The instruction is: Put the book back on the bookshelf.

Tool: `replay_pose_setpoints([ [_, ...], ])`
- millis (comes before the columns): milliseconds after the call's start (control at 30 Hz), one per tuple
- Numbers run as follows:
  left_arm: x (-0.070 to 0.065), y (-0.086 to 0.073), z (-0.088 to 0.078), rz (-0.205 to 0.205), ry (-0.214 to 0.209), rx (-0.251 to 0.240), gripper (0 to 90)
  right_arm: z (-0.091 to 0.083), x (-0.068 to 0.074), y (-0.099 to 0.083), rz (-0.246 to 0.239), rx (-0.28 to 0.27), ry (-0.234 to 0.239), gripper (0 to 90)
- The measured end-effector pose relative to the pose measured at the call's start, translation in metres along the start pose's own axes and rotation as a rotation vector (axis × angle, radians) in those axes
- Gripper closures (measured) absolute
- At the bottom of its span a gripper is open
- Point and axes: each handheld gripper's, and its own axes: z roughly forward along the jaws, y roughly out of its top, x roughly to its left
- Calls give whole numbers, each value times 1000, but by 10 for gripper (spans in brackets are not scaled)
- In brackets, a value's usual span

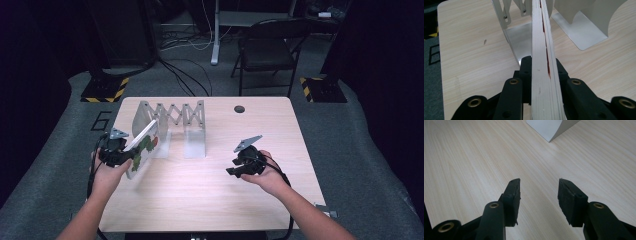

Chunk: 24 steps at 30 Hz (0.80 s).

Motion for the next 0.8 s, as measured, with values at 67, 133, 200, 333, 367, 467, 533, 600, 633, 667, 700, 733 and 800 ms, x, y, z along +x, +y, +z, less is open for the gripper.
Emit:
replay_pose_setpoints([
  [67,0,1,1,4,5,2,759,0,1,0,13,1,-2,528],
  [133,-1,3,3,-4,9,-4,759,0,-1,-1,4,-2,0,528],
  [200,-2,4,5,-4,9,-3,758,-1,-1,-1,6,-2,-1,528],
  [333,-3,6,8,-15,8,-3,759,-1,-1,-2,5,-3,-2,528],
  [367,-3,6,9,-9,12,-4,758,-1,-1,-2,15,2,-2,528],
  [467,-4,8,11,-15,20,-2,758,-1,-2,-3,7,-5,-2,528],
  [533,-6,9,14,-19,30,-10,758,-2,-2,-3,13,-5,-3,528],
  [600,-7,11,15,-11,32,-5,758,-2,-2,-4,13,-8,-5,528],
  [633,-8,11,16,-16,35,-9,758,-2,-2,-4,16,-6,-3,528],
  [667,-9,11,17,-12,33,-6,758,-2,-3,-4,14,-5,-2,528],
  [700,-10,12,18,-21,33,-7,759,-2,-3,-4,18,-7,-4,528],
  [733,-10,12,19,-22,37,-10,759,-2,-3,-5,20,-8,-4,528],
  [800,-10,12,21,-20,39,-7,759,-2,-3,-5,15,-10,-4,528],
])
